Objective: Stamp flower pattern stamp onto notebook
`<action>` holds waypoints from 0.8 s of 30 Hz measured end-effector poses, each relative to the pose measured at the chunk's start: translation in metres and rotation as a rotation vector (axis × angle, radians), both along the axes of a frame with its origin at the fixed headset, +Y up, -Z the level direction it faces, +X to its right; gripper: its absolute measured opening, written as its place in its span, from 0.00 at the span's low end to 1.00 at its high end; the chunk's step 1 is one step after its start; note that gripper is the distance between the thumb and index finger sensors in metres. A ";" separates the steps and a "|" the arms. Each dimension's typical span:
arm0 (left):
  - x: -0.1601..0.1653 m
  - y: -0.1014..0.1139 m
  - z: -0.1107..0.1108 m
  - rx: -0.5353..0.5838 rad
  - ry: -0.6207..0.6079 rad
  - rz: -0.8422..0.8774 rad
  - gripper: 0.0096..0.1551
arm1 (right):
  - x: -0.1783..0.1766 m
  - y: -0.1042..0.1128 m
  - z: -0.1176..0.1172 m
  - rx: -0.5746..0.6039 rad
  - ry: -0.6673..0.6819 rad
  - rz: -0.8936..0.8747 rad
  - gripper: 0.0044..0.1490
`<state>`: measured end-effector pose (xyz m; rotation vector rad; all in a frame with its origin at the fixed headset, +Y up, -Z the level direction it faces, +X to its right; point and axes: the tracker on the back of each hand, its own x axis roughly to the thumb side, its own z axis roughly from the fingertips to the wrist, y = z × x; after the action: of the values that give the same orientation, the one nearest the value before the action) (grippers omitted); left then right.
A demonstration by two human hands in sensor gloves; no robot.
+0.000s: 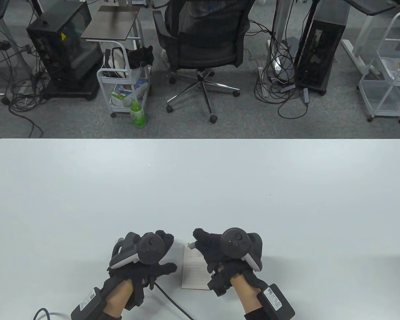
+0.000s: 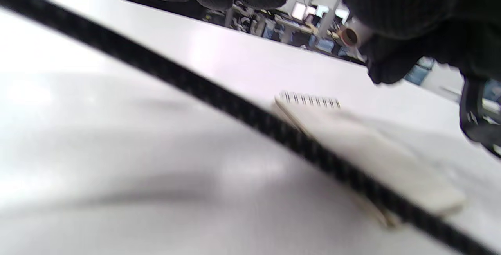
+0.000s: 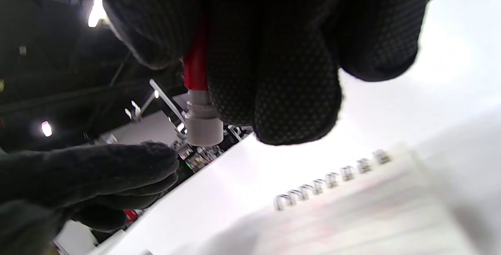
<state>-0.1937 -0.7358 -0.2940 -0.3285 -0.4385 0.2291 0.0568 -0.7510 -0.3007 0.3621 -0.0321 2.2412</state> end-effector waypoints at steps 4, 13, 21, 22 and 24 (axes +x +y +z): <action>-0.024 0.013 -0.016 -0.009 0.064 -0.064 0.50 | 0.009 0.001 -0.001 -0.031 -0.008 -0.131 0.28; -0.066 0.003 -0.044 0.041 0.240 -0.396 0.41 | 0.029 0.000 -0.006 -0.065 -0.043 -0.259 0.29; -0.068 -0.028 -0.055 0.061 0.282 -0.560 0.40 | 0.043 -0.001 -0.009 -0.139 -0.060 -0.494 0.30; -0.067 -0.030 -0.055 0.069 0.289 -0.568 0.40 | 0.044 -0.002 -0.009 -0.144 -0.067 -0.513 0.30; -0.067 -0.033 -0.055 0.082 0.293 -0.593 0.38 | 0.047 -0.003 -0.010 -0.152 -0.063 -0.529 0.30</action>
<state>-0.2603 -0.7690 -0.3495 -0.3251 -0.0484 -0.3171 0.1033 -0.7539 -0.3110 0.1734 0.0086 1.7178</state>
